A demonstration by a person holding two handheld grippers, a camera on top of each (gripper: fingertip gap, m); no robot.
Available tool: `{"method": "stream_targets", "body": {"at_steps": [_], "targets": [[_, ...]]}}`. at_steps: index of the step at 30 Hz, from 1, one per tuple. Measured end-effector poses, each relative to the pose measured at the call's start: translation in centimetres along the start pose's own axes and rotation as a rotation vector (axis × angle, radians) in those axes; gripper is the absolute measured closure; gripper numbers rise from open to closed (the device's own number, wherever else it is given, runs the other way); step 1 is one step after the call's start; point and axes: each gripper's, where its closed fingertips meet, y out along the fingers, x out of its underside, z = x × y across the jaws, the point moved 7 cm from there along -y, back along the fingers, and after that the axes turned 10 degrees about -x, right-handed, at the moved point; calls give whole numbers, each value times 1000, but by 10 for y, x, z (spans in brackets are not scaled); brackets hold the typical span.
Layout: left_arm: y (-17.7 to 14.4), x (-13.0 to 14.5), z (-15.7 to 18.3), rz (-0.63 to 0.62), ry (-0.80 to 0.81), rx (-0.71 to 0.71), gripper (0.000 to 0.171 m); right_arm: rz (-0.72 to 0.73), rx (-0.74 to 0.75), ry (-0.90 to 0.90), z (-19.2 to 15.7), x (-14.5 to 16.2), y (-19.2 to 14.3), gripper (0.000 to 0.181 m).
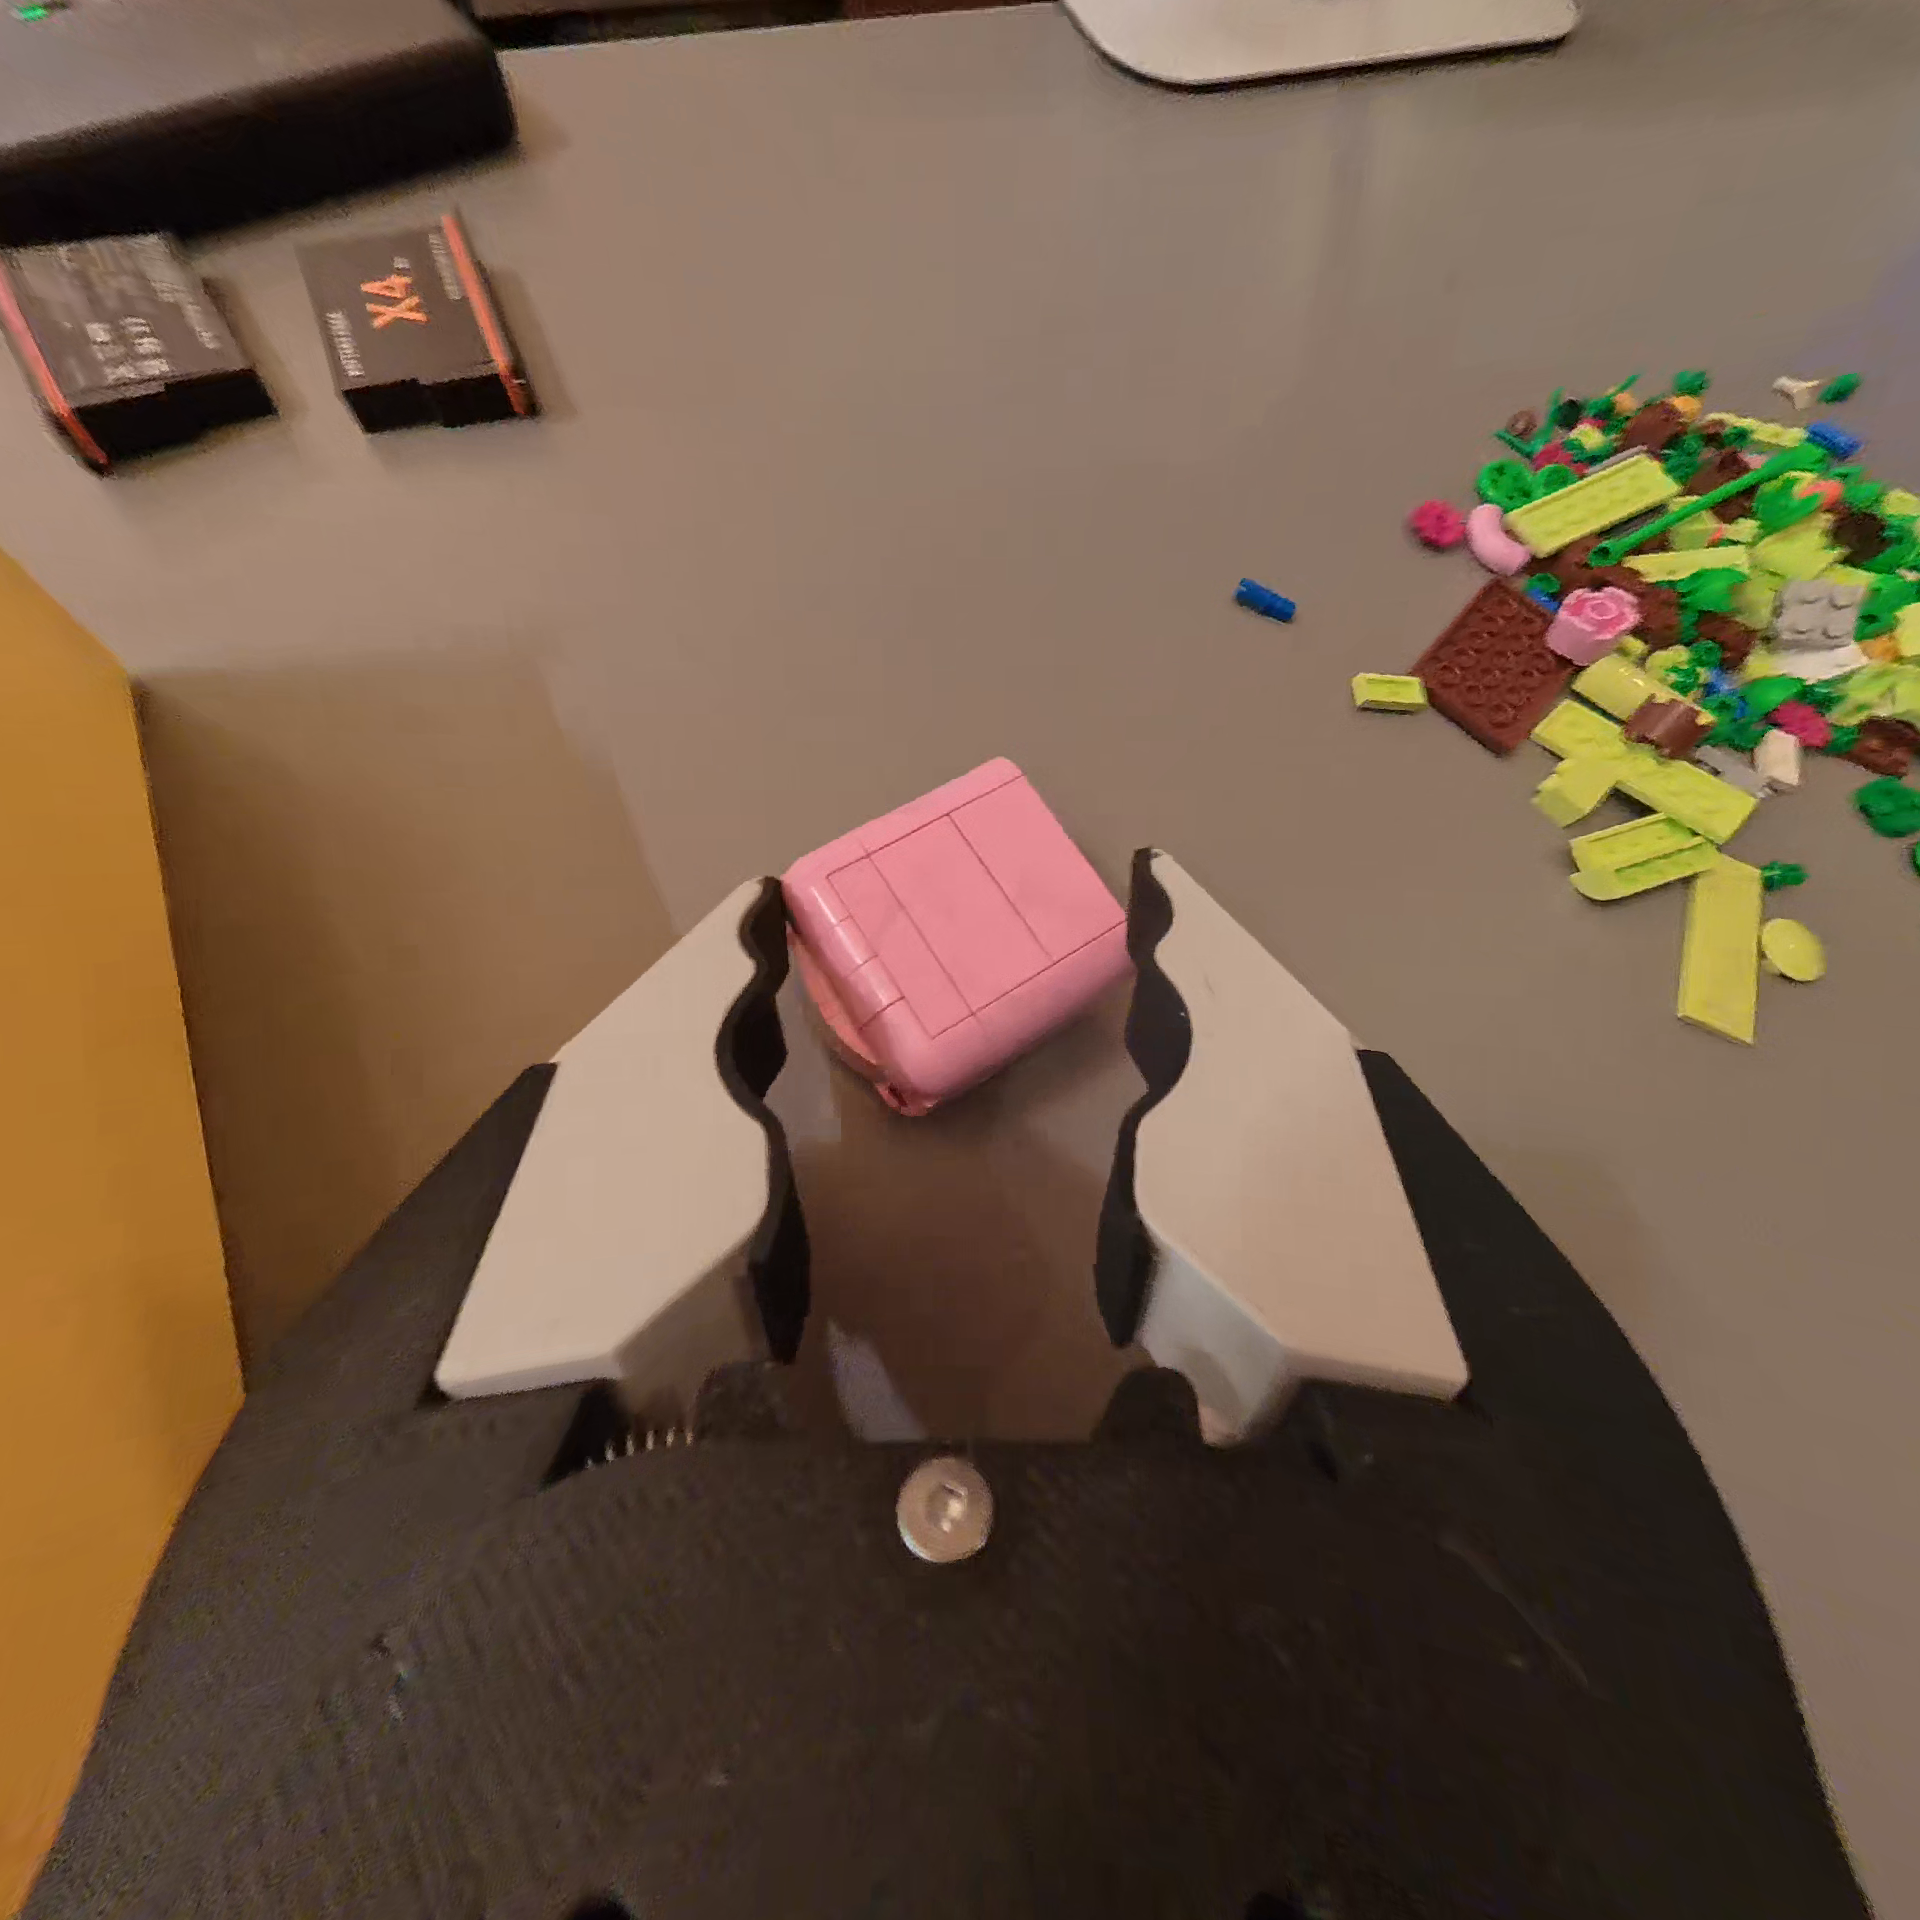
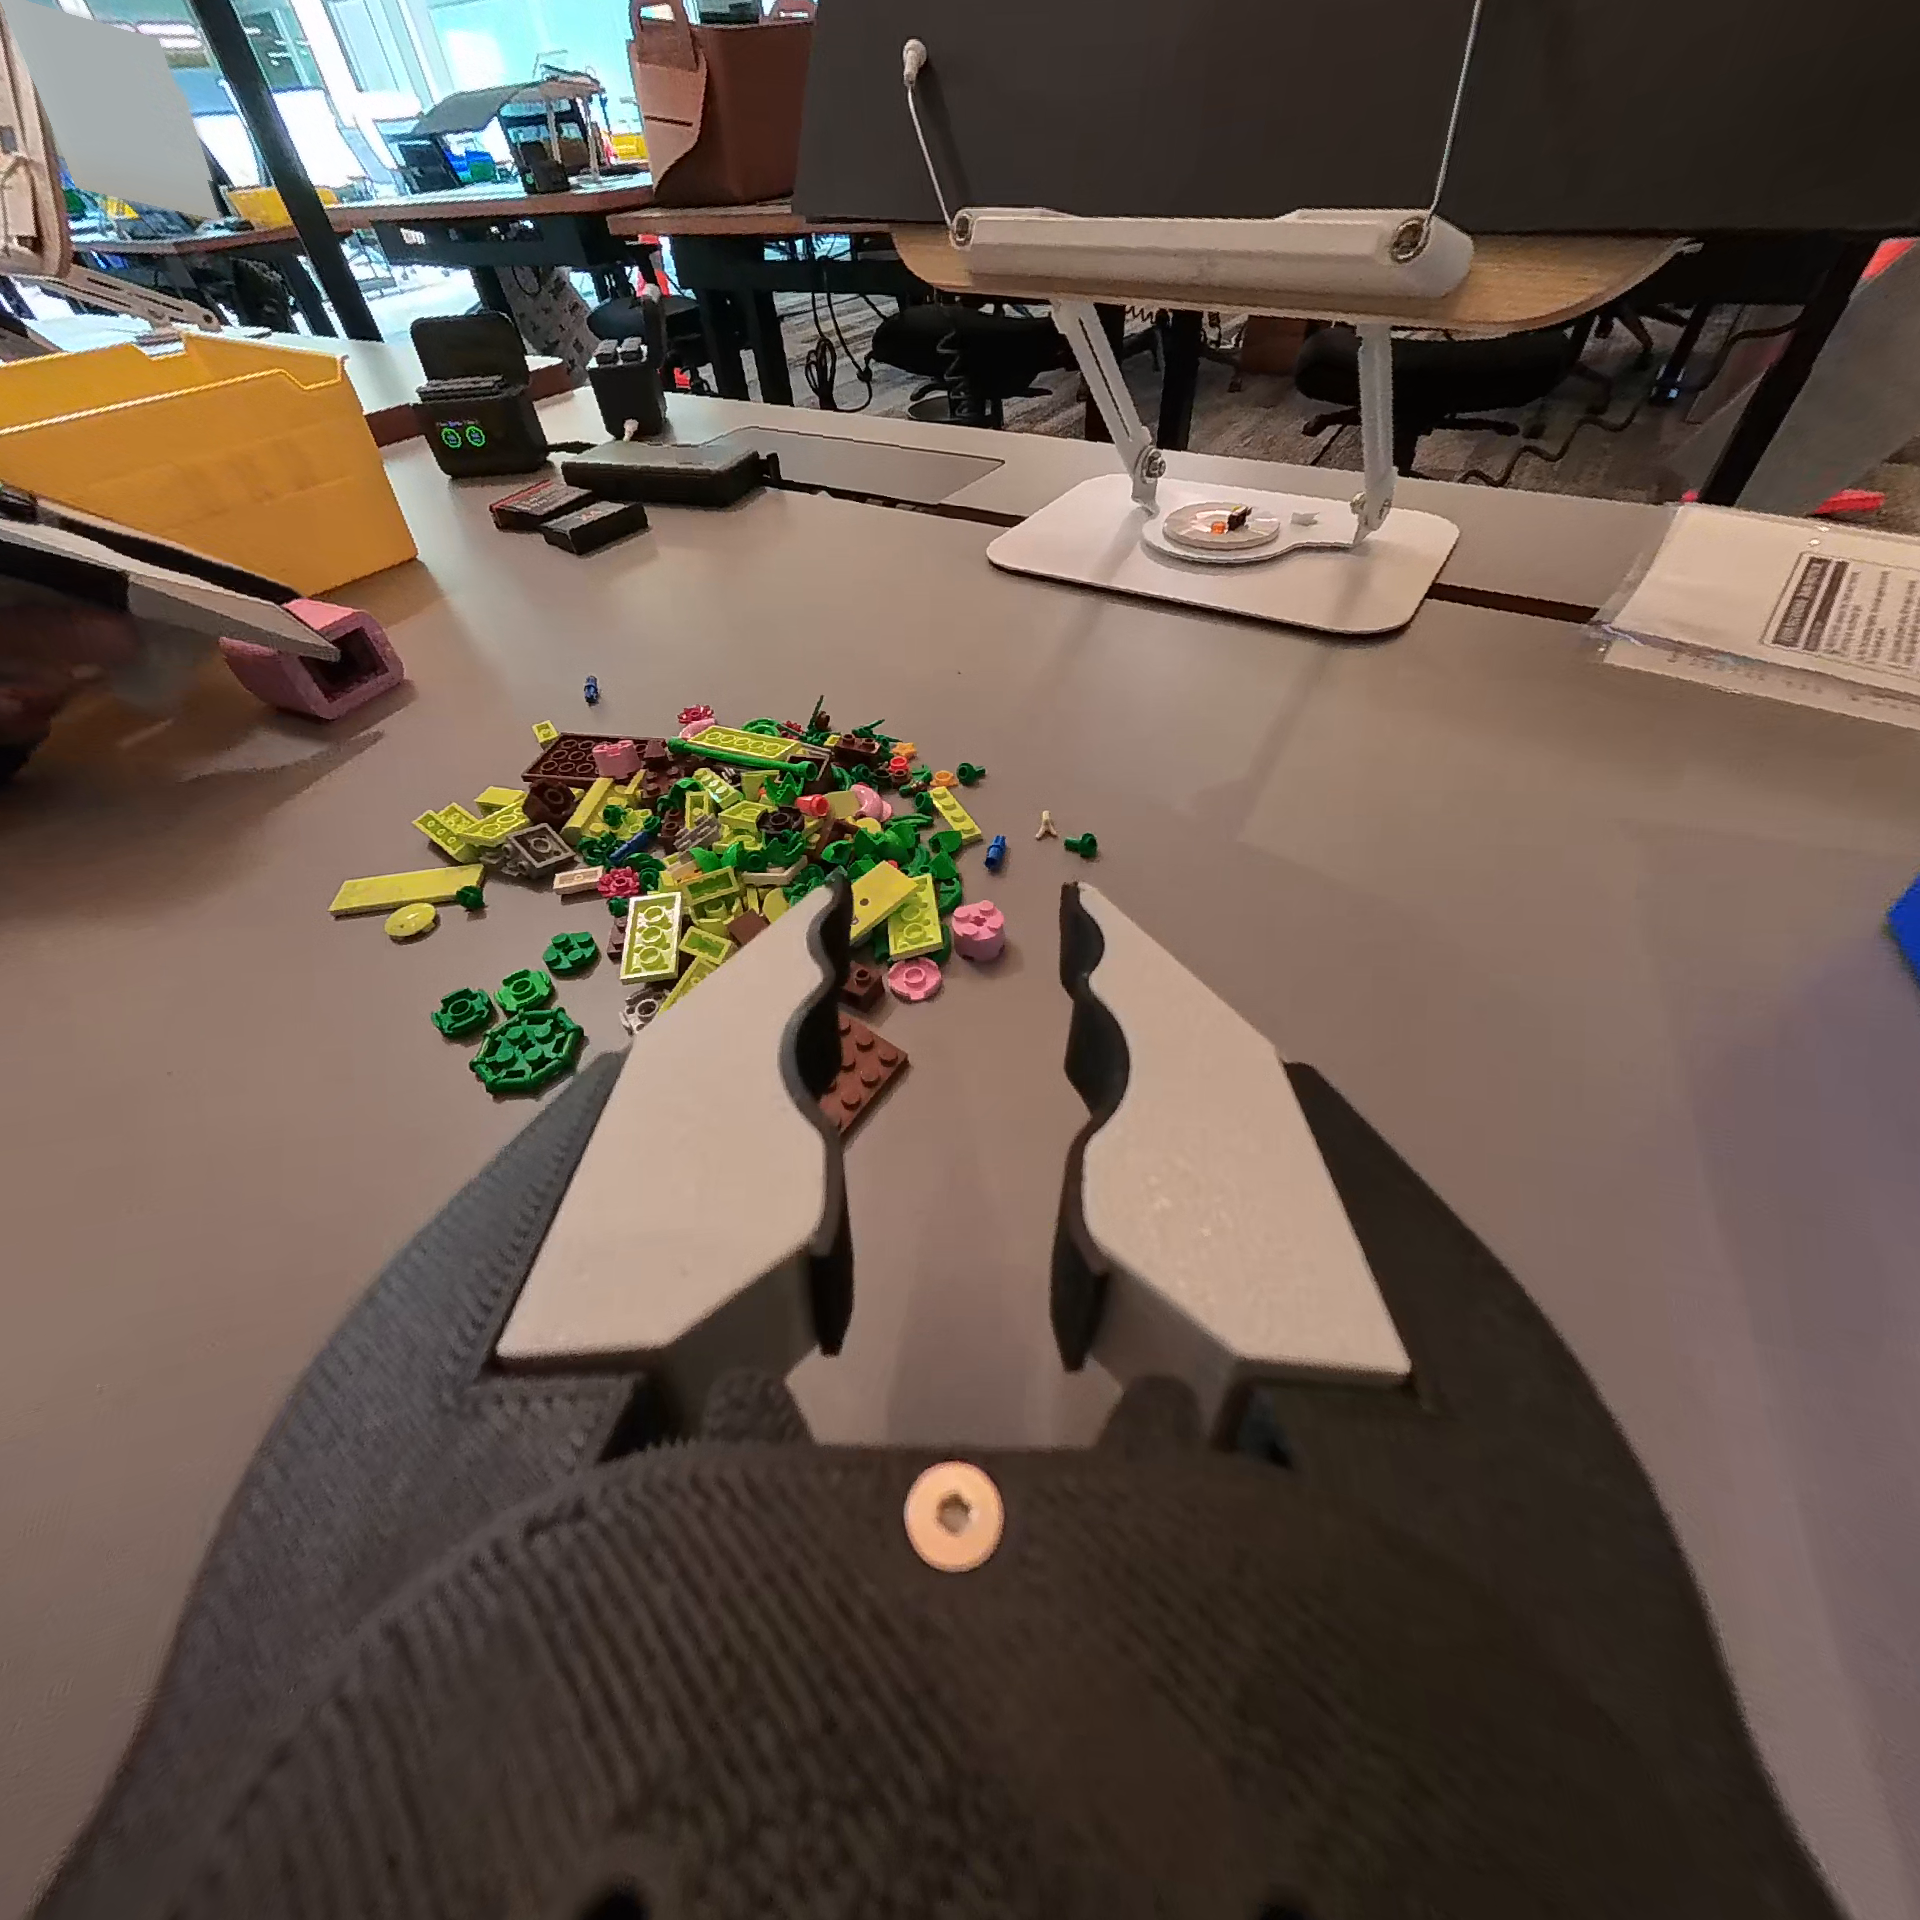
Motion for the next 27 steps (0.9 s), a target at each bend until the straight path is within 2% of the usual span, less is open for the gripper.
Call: {"method": "stream_targets", "body": {"at_steps": [3, 7, 12, 16, 20, 23, 27], "targets": [[-1, 1, 5, -2, 19, 56, 107, -9, 1, -8, -1, 0, 1, 145], [-5, 3, 27, 2, 149, 209, 108, -23, 5, -22, -2, 1, 2, 145], [-23, 17, 79, 17, 429, 528, 109, -35, 13, -40, -4, 2, 4, 146], [-39, 26, 127, 43, 531, 725, 115, -45, 18, -47, -4, 2, 5, 146], [-41, 33, 151, 15, 582, 748, 115, -59, 28, -67, -6, 3, 6, 147], [-40, 30, 149, 32, 554, 712, 104, -78, 41, -93, -8, 4, 8, 148], [-47, 34, 141, 34, 523, 692, 99, -108, 56, -125, -10, 5, 11, 149]]}}
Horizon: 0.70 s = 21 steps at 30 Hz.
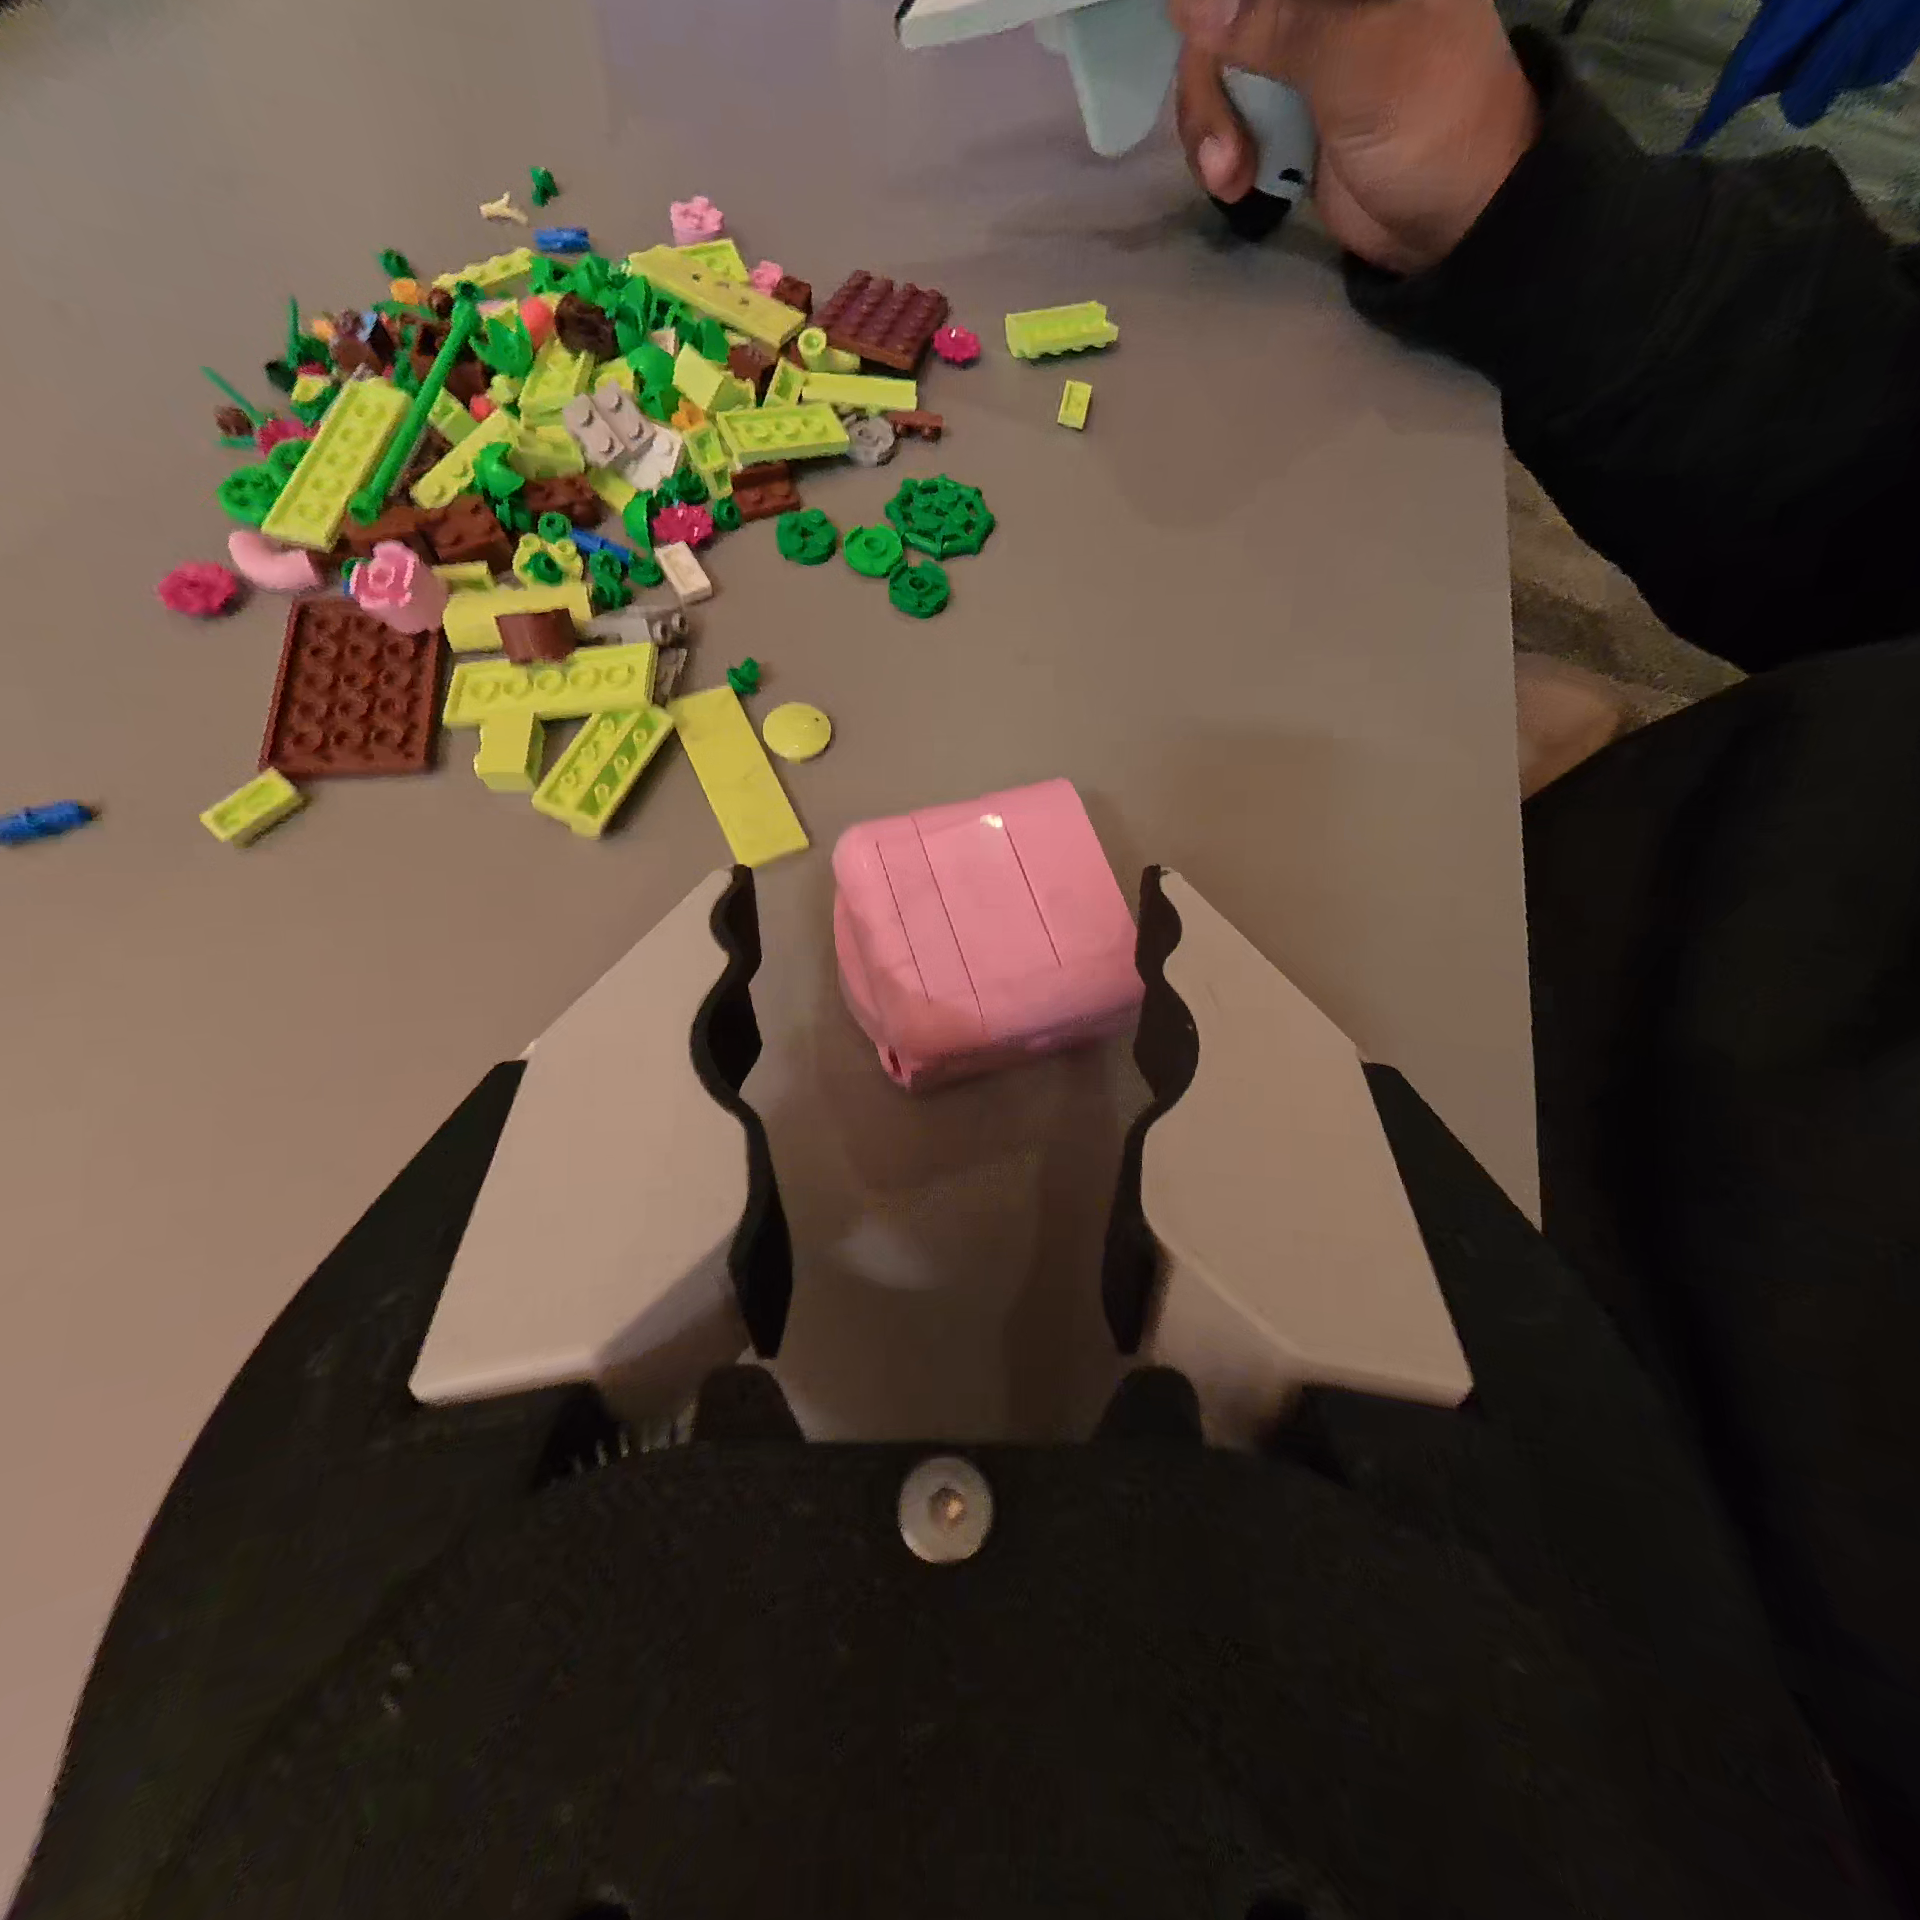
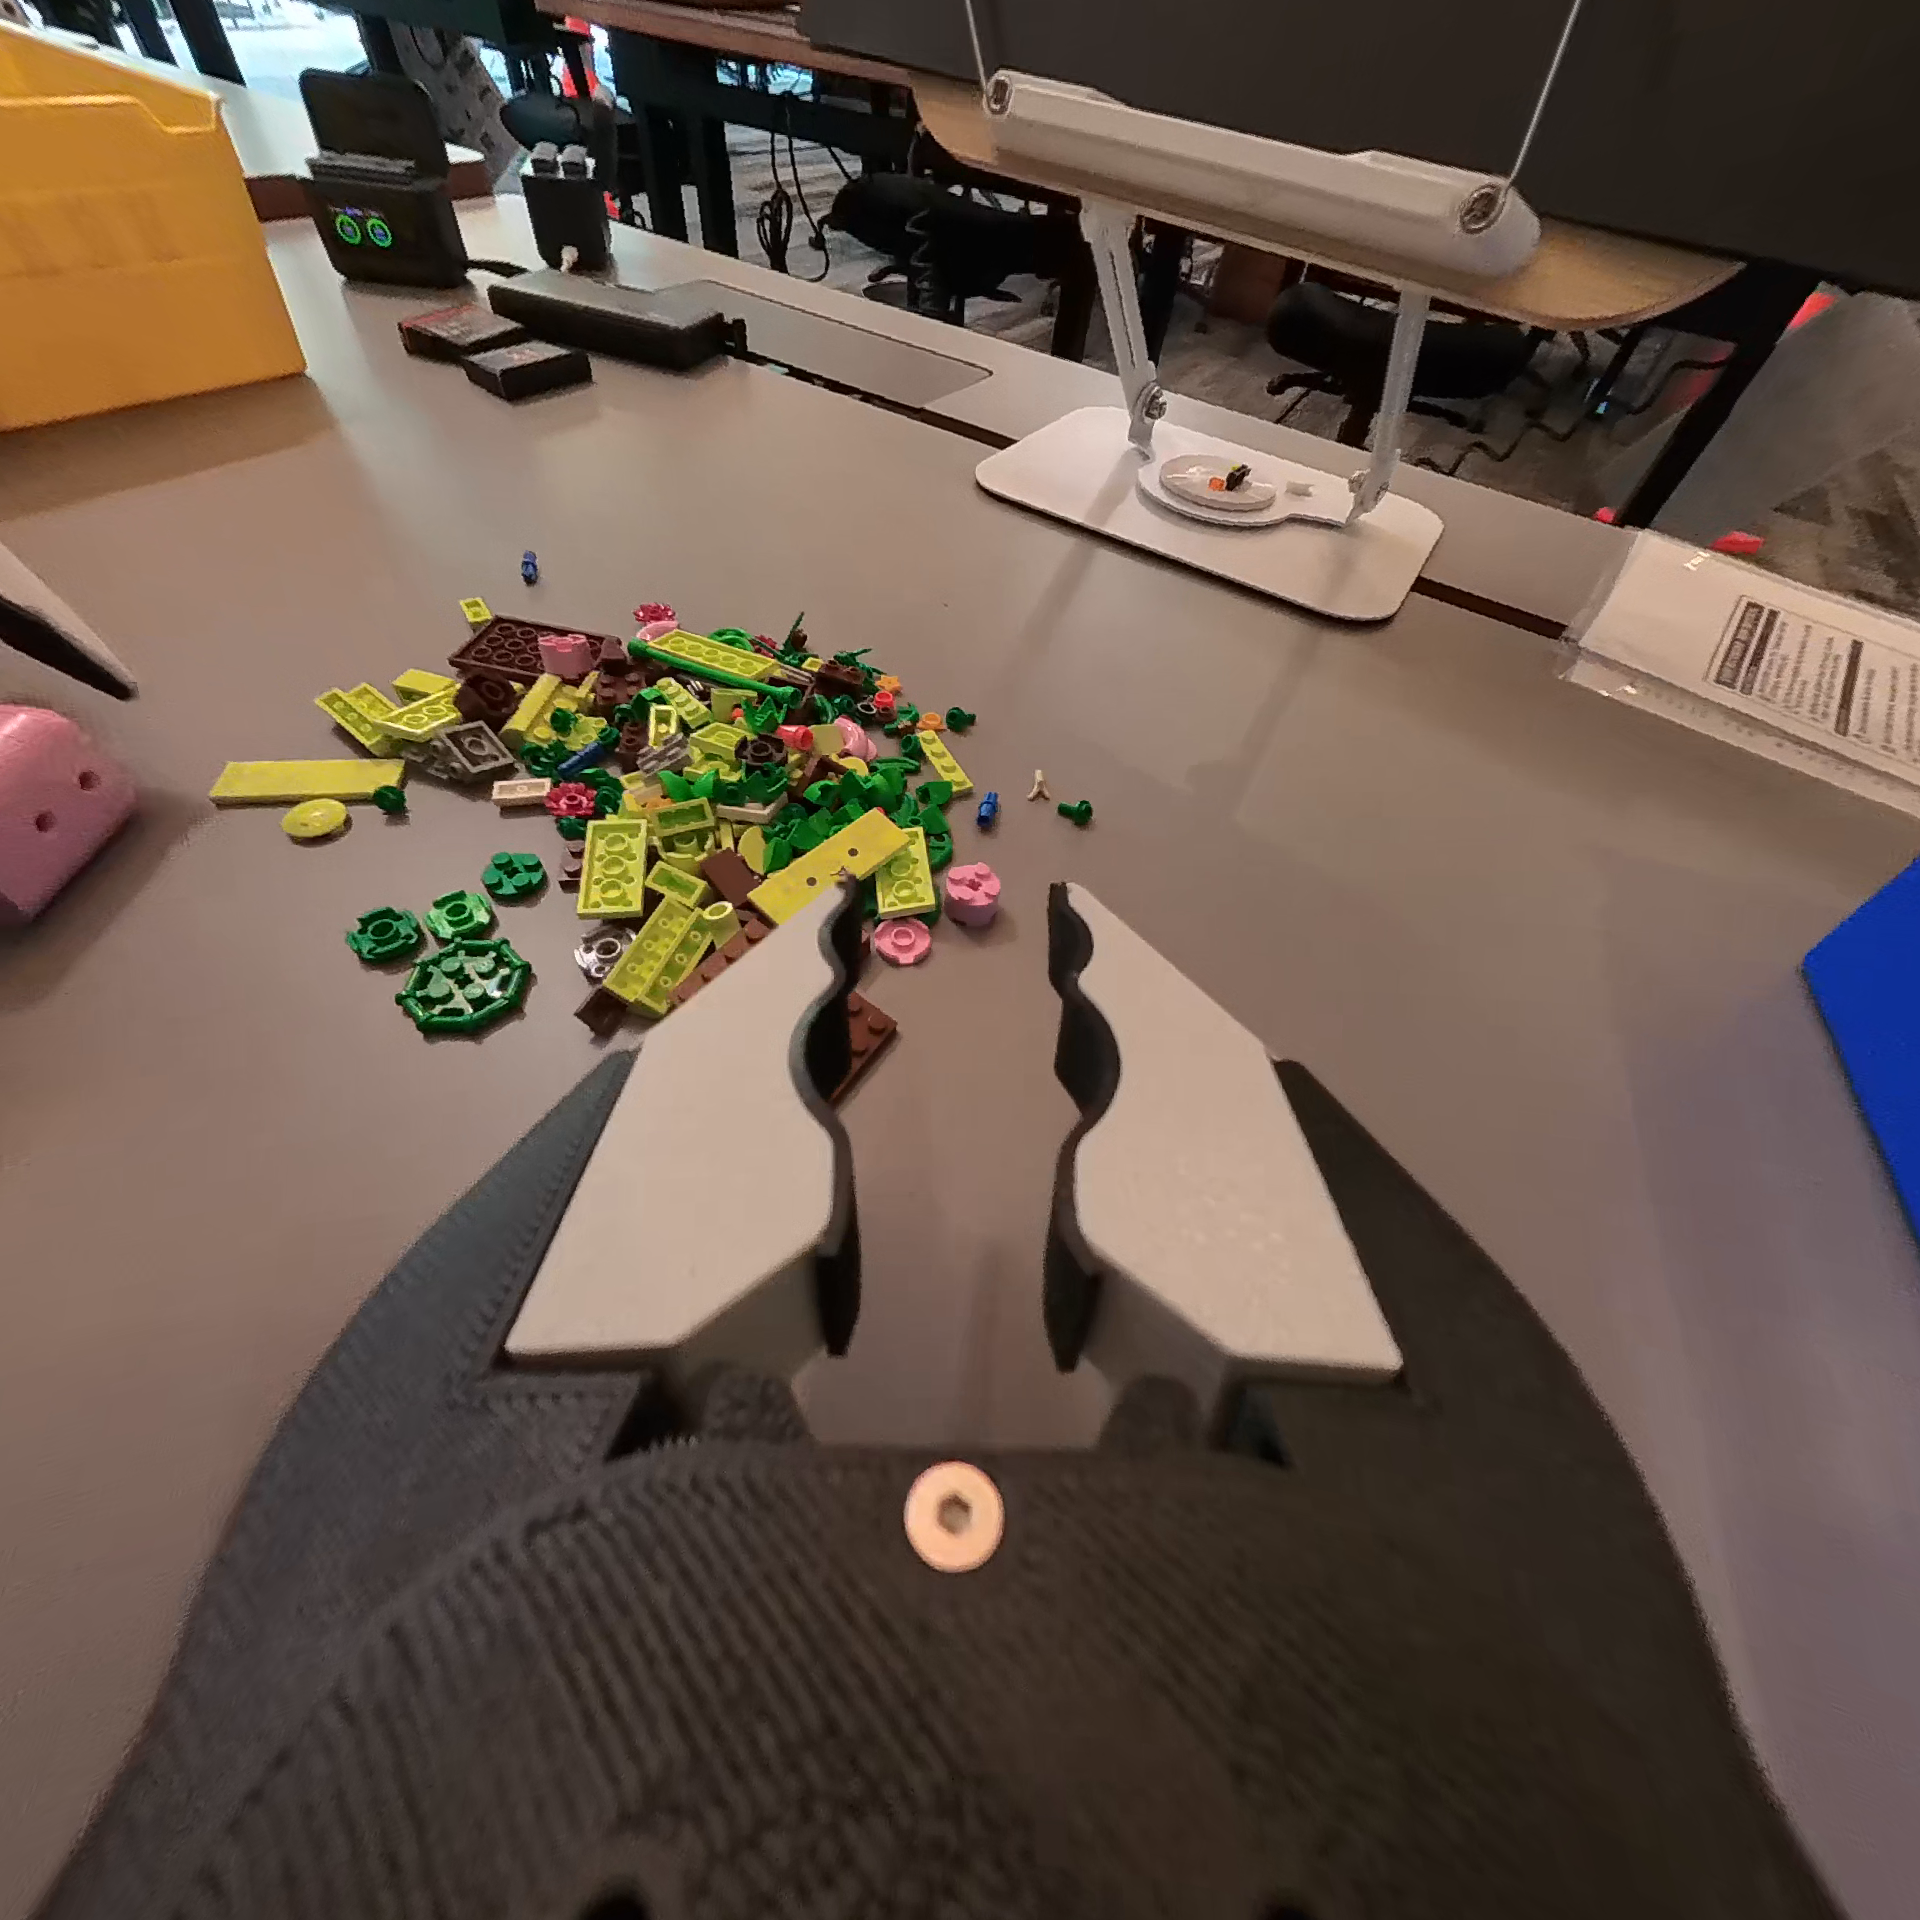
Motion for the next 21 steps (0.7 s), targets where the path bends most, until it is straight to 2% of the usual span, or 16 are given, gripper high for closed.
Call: {"method": "stream_targets", "body": {"at_steps": [4, 6, 9, 11, 12, 13, 16, 18, 21], "targets": [[-16, 13, 11, -14, -24, -29, 102, -16, 9, -13, -1, 1, 2, 149], [-23, 18, 18, -18, -19, 0, 111, -19, 8, -12, -1, 1, 2, 149], [-32, 20, 32, 8, 7, 146, 142, -14, 4, -2, 0, 1, 1, 150], [-35, 15, 36, 75, 11, 202, 146, -8, 4, 4, 1, 0, 1, 150], [-35, 11, 34, 105, 6, 177, 144, -4, 4, 5, 1, 0, 0, 150], [-33, 8, 31, 125, -5, 128, 133, 0, 6, 5, 1, 0, 0, 150], [-22, 0, 24, 144, -36, -15, 68, 5, 10, -1, 0, 0, -1, 151], [-13, -3, 27, 109, -8, -60, 59, -4, 12, -8, 0, 0, 0, 151], [6, -4, 31, 11, 57, -105, 67, -21, 17, -23, -2, 1, 2, 151]]}}
